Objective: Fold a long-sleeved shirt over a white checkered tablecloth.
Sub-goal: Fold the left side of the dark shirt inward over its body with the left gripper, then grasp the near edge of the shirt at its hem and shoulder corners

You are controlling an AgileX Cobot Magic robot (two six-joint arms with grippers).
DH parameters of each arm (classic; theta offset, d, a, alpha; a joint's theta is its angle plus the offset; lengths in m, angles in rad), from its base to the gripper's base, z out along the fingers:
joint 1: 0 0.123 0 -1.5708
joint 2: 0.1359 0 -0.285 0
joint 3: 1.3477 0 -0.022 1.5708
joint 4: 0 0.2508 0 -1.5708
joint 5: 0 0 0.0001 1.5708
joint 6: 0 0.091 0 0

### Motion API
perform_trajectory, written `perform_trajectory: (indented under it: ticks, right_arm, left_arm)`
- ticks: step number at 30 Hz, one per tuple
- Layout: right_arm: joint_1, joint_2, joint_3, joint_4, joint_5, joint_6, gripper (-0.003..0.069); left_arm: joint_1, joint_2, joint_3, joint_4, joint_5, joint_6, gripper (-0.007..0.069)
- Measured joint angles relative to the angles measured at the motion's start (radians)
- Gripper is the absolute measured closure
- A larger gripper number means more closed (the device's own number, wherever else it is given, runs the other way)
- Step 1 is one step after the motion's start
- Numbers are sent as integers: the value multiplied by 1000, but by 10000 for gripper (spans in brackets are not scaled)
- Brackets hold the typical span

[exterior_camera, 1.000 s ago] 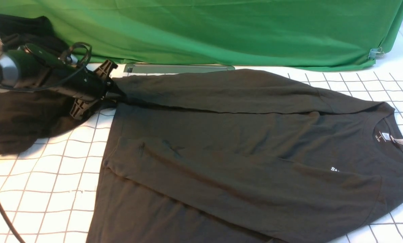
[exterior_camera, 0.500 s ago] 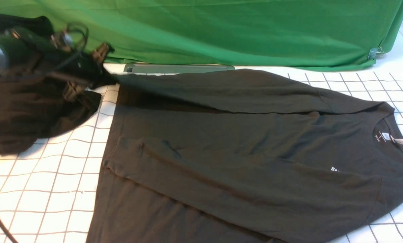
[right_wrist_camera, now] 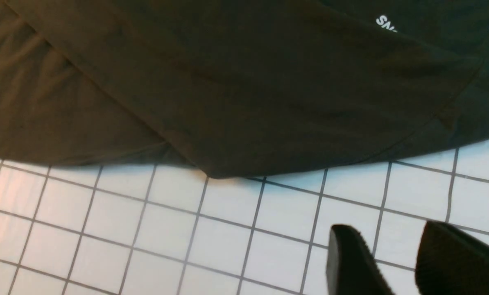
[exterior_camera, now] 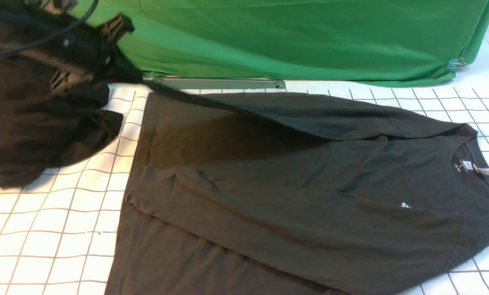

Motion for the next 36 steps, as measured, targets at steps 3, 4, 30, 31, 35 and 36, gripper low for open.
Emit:
perform_trajectory:
  ticks: [3,4,30,31,35,36]
  right_arm:
    - [0,0,0,-1,-6,10,422]
    - [0,0,0,-1,-8,12,421]
    - [0,0,0,-1,-66,13,419]
    - [0,0,0,-1,-67,13,419]
    - [0,0,0,-1,-67,12,419]
    - [0,0,0,-1,-67,12,419]
  left_arm:
    - [-14,-146,252,48,-35,0,614]
    - [-19,-183,328,55,-70,2,614]
    - [-43,-340,481,265,81,-31,182]
    - [-43,-344,495,267,117,-35,188]
    - [-43,-345,637,266,174,-56,244]
    - [-43,-345,678,264,174,-56,254]
